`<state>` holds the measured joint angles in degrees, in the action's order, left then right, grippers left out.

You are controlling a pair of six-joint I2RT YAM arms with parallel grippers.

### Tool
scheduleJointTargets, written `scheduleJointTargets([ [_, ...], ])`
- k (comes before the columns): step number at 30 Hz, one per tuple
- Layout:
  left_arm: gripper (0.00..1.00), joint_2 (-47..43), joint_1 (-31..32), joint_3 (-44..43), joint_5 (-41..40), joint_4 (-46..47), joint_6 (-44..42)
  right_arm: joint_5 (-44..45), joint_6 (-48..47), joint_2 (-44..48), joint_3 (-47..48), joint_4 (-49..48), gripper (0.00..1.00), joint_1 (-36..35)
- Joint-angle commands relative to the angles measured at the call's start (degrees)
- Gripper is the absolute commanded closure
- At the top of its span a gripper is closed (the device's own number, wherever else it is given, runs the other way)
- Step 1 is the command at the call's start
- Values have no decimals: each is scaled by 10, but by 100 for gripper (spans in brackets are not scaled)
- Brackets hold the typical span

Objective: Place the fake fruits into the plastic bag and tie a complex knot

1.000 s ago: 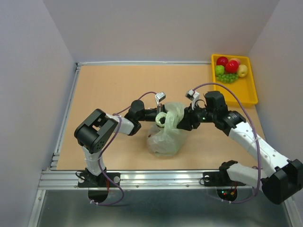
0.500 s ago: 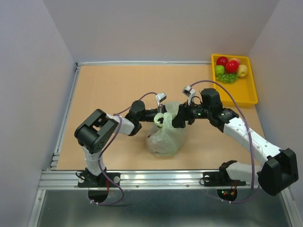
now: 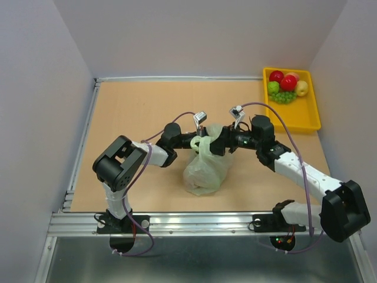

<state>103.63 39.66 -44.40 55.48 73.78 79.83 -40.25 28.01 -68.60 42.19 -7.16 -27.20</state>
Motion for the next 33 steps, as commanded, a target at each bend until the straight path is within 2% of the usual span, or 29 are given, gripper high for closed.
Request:
scheduleJointTargets([
  [1, 100, -25, 2, -48, -12, 194, -8, 29, 57, -10, -36, -200, 0, -16],
  [10, 100, -45, -24, -68, -5, 175, -33, -21, 54, -63, 20, -304, 0, -29],
  [14, 100, -50, -34, -53, -5, 146, -51, -42, 42, -76, 24, -298, 0, -31],
  [18, 99, -34, -40, -34, -13, 138, -79, -89, -78, -86, -7, -215, 0, -35],
  [21, 99, -12, -39, -28, -23, 155, -65, -94, -134, -64, -20, -116, 0, -35],
  [24, 99, -3, -40, -38, -20, 160, -59, -79, -160, -47, -5, -79, 0, -35],
  [33, 99, -6, -40, -31, -17, 171, -49, 10, -220, 15, 77, 151, 0, -34],
])
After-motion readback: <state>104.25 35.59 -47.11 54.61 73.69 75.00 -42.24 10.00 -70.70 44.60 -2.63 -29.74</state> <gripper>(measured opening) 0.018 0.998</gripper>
